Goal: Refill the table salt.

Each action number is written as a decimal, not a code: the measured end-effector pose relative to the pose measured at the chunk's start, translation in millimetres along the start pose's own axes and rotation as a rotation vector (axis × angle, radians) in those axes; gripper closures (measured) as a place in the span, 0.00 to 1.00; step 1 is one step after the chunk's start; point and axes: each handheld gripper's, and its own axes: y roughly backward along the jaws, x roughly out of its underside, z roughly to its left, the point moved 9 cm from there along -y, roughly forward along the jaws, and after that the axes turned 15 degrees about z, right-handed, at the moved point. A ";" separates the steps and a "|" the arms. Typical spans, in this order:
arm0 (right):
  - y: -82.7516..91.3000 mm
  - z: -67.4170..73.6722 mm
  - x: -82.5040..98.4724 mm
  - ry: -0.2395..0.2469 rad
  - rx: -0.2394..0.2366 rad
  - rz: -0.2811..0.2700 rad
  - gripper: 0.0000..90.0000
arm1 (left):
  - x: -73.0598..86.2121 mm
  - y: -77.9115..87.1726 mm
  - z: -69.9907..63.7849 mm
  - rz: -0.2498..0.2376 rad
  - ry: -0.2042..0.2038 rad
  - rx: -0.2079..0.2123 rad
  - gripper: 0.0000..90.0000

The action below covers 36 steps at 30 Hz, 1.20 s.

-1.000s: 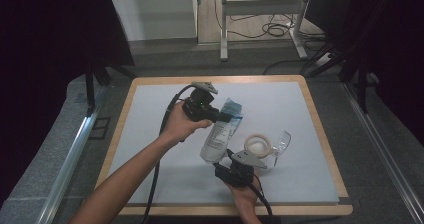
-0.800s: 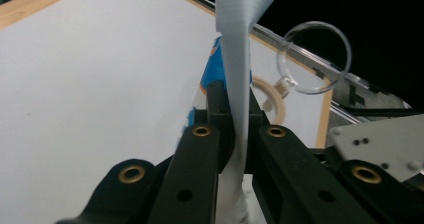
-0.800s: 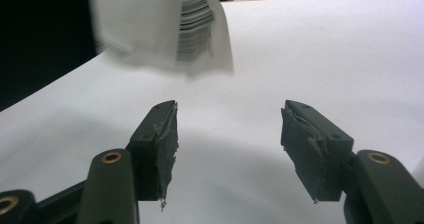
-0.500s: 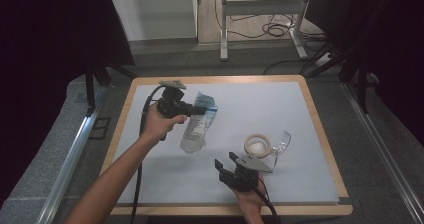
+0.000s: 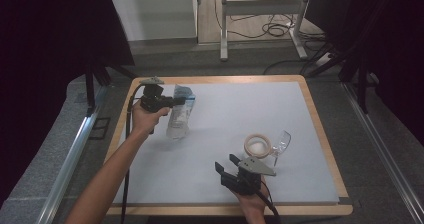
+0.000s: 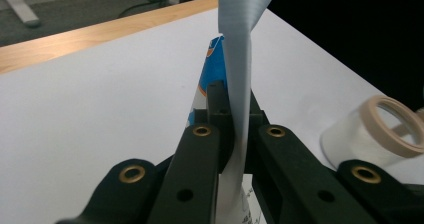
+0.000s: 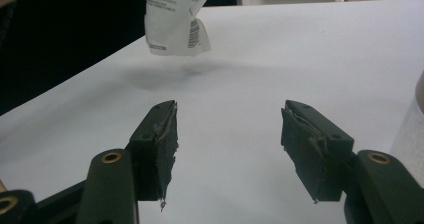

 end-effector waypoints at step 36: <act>17.7 -13.9 2.3 -0.006 0.018 -0.027 0.44 | 66.5 33.3 23.2 0.014 0.016 -0.030 0.89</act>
